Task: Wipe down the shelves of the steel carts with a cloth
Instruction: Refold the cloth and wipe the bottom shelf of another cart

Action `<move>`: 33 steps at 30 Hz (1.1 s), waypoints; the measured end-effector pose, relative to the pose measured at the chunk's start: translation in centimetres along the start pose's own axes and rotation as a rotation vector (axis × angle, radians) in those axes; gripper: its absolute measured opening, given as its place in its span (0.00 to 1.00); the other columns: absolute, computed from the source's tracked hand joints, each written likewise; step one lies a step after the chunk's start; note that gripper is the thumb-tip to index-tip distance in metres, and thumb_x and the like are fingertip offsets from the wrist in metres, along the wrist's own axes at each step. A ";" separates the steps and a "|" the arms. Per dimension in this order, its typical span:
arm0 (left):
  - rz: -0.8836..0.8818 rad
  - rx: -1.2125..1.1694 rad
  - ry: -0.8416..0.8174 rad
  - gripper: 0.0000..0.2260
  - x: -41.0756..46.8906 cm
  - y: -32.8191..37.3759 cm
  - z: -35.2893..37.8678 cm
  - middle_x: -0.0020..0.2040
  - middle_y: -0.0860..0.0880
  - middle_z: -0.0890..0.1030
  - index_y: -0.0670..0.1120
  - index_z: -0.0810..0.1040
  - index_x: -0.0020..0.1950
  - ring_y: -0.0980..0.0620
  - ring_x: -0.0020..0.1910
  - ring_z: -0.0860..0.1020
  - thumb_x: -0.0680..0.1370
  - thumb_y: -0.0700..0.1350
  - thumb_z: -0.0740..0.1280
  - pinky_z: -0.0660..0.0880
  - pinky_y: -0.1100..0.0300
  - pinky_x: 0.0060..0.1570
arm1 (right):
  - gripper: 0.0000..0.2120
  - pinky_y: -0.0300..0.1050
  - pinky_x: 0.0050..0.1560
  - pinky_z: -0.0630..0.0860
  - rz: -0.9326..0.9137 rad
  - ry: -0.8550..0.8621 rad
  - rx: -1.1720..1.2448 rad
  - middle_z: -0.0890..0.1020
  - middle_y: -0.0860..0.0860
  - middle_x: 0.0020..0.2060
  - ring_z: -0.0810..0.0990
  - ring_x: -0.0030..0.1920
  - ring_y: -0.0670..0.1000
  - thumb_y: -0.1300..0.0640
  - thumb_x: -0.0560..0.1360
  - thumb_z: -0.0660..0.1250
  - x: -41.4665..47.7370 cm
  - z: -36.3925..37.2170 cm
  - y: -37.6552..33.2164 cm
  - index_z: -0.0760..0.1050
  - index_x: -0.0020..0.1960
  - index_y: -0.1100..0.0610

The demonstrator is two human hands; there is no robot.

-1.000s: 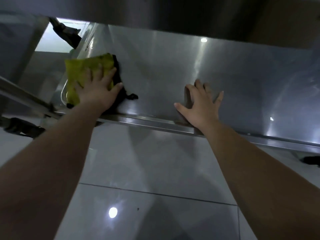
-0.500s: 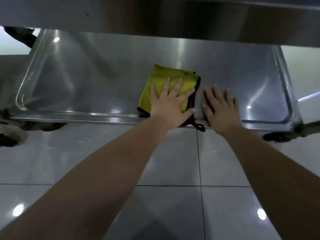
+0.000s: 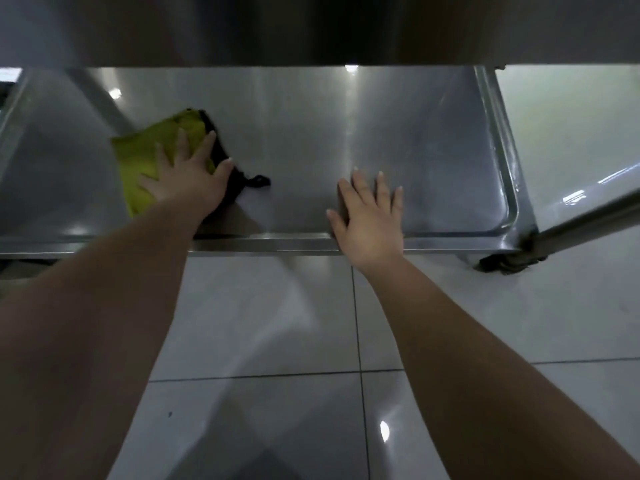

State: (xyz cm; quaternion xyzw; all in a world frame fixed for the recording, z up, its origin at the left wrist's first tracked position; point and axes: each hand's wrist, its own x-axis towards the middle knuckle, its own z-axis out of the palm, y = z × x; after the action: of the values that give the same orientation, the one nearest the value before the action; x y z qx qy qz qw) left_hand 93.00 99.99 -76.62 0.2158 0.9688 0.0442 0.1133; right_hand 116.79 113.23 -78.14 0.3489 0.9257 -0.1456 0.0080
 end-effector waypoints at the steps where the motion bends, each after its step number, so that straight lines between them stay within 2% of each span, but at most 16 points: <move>1: 0.070 0.020 -0.009 0.28 -0.3 2.5 0.4 0.80 0.56 0.45 0.69 0.50 0.76 0.42 0.78 0.43 0.77 0.70 0.51 0.44 0.27 0.68 | 0.29 0.60 0.76 0.36 0.004 0.026 0.056 0.53 0.49 0.79 0.43 0.78 0.59 0.41 0.81 0.52 -0.1 0.0 0.3 0.53 0.79 0.51; 5: 0.393 0.136 -0.055 0.28 -3.1 12.4 2.3 0.80 0.56 0.43 0.70 0.47 0.75 0.43 0.78 0.42 0.77 0.70 0.50 0.42 0.27 0.67 | 0.28 0.58 0.75 0.37 0.043 0.173 0.424 0.60 0.53 0.77 0.48 0.78 0.60 0.44 0.82 0.54 0.0 -0.3 1.4 0.57 0.78 0.56; 8: 0.604 0.275 -0.092 0.29 -6.6 16.8 3.8 0.80 0.56 0.40 0.67 0.43 0.76 0.44 0.78 0.39 0.79 0.66 0.52 0.44 0.27 0.68 | 0.26 0.48 0.75 0.40 0.096 0.262 0.822 0.60 0.53 0.77 0.47 0.78 0.56 0.49 0.82 0.57 -0.3 -0.8 1.9 0.58 0.77 0.56; 9: 0.662 0.324 -0.095 0.30 -7.8 17.2 4.1 0.79 0.56 0.38 0.65 0.42 0.77 0.44 0.78 0.38 0.79 0.64 0.53 0.44 0.28 0.68 | 0.25 0.46 0.76 0.44 0.137 0.294 0.942 0.61 0.53 0.76 0.49 0.78 0.54 0.51 0.82 0.58 -0.4 -0.9 2.2 0.60 0.77 0.57; 12: 0.803 0.329 -0.125 0.29 -10.5 16.4 4.6 0.79 0.58 0.38 0.62 0.44 0.78 0.47 0.78 0.38 0.80 0.62 0.51 0.42 0.31 0.70 | 0.20 0.48 0.75 0.61 0.302 0.379 1.241 0.70 0.51 0.71 0.64 0.73 0.47 0.55 0.80 0.61 -0.5 -1.4 2.9 0.68 0.72 0.55; 14: 0.844 0.283 -0.196 0.28 -11.4 15.3 4.2 0.79 0.58 0.39 0.63 0.45 0.78 0.48 0.78 0.37 0.79 0.64 0.48 0.40 0.32 0.71 | 0.19 0.49 0.73 0.64 0.373 0.373 1.320 0.73 0.49 0.68 0.69 0.70 0.48 0.57 0.78 0.61 -0.2 -2.0 3.3 0.71 0.69 0.54; 17: 0.895 0.335 -0.268 0.25 -12.8 14.2 3.4 0.80 0.57 0.41 0.64 0.50 0.77 0.47 0.78 0.36 0.80 0.65 0.47 0.38 0.31 0.70 | 0.20 0.43 0.70 0.64 0.341 0.320 1.064 0.75 0.53 0.67 0.71 0.68 0.53 0.66 0.76 0.60 0.0 -3.1 3.5 0.74 0.67 0.58; 18: 0.926 0.353 -0.274 0.25 -13.2 13.8 3.4 0.80 0.56 0.43 0.64 0.51 0.77 0.47 0.78 0.36 0.80 0.64 0.47 0.38 0.31 0.70 | 0.21 0.44 0.68 0.64 0.312 0.296 0.917 0.75 0.51 0.67 0.70 0.68 0.54 0.65 0.75 0.60 0.1 -3.5 3.5 0.75 0.66 0.55; 20: 0.989 0.296 -0.283 0.23 -13.9 12.8 3.3 0.80 0.56 0.49 0.64 0.54 0.77 0.48 0.78 0.39 0.81 0.62 0.49 0.37 0.33 0.71 | 0.19 0.50 0.65 0.60 0.312 0.203 0.604 0.72 0.45 0.70 0.64 0.70 0.53 0.58 0.76 0.62 0.5 -4.4 3.5 0.74 0.65 0.45; 22: 0.999 -0.012 -0.309 0.19 -14.0 11.6 2.8 0.78 0.56 0.60 0.61 0.65 0.74 0.50 0.79 0.49 0.82 0.55 0.56 0.40 0.41 0.73 | 0.17 0.53 0.65 0.57 0.299 0.065 0.407 0.72 0.45 0.68 0.62 0.70 0.54 0.50 0.78 0.62 1.0 -5.2 3.4 0.72 0.66 0.42; 23: 0.955 -0.231 -0.310 0.17 -13.9 10.9 2.6 0.74 0.55 0.69 0.57 0.73 0.70 0.50 0.77 0.58 0.80 0.50 0.59 0.47 0.48 0.74 | 0.17 0.55 0.65 0.57 0.274 0.012 0.338 0.72 0.47 0.68 0.62 0.70 0.55 0.47 0.78 0.62 1.1 -5.3 3.2 0.71 0.67 0.43; 25: 0.805 -0.516 -0.172 0.14 -13.4 9.7 2.3 0.61 0.52 0.80 0.50 0.80 0.59 0.48 0.64 0.75 0.76 0.46 0.63 0.62 0.61 0.66 | 0.20 0.55 0.64 0.58 0.216 -0.020 0.248 0.71 0.51 0.67 0.63 0.69 0.57 0.45 0.78 0.63 1.1 -5.3 3.0 0.68 0.69 0.45; 26: 0.720 -0.531 -0.070 0.13 -13.1 9.2 2.4 0.58 0.51 0.81 0.50 0.81 0.58 0.47 0.60 0.77 0.75 0.48 0.65 0.67 0.60 0.63 | 0.21 0.53 0.63 0.58 0.201 -0.006 0.231 0.70 0.52 0.68 0.64 0.69 0.57 0.46 0.78 0.63 1.0 -5.2 2.8 0.67 0.70 0.46; 28: 0.527 -0.424 0.031 0.18 -12.4 8.8 2.5 0.60 0.49 0.78 0.52 0.78 0.62 0.45 0.62 0.73 0.73 0.54 0.70 0.69 0.52 0.63 | 0.21 0.51 0.61 0.59 0.229 0.020 0.235 0.71 0.53 0.66 0.64 0.68 0.56 0.48 0.78 0.65 0.7 -5.0 2.6 0.67 0.69 0.49; 30: 0.359 -0.334 -0.022 0.28 -12.1 9.0 2.6 0.63 0.46 0.74 0.52 0.73 0.68 0.44 0.65 0.69 0.71 0.58 0.73 0.67 0.50 0.64 | 0.20 0.50 0.59 0.59 0.283 -0.001 0.232 0.74 0.52 0.63 0.67 0.67 0.56 0.47 0.77 0.66 0.5 -5.0 2.7 0.69 0.66 0.51; 33: 0.285 -0.446 -0.134 0.37 -11.9 9.3 2.4 0.65 0.45 0.73 0.49 0.68 0.71 0.44 0.66 0.69 0.67 0.58 0.77 0.69 0.46 0.64 | 0.21 0.51 0.61 0.62 0.337 -0.052 0.259 0.77 0.51 0.60 0.72 0.64 0.56 0.47 0.75 0.69 -0.6 -5.2 2.9 0.71 0.64 0.51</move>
State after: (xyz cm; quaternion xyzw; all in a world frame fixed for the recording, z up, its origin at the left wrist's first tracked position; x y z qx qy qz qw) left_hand 107.86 103.41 -75.35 0.3223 0.8852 0.2578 0.2145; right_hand 119.59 116.37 -73.85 0.4931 0.8273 -0.2689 0.0114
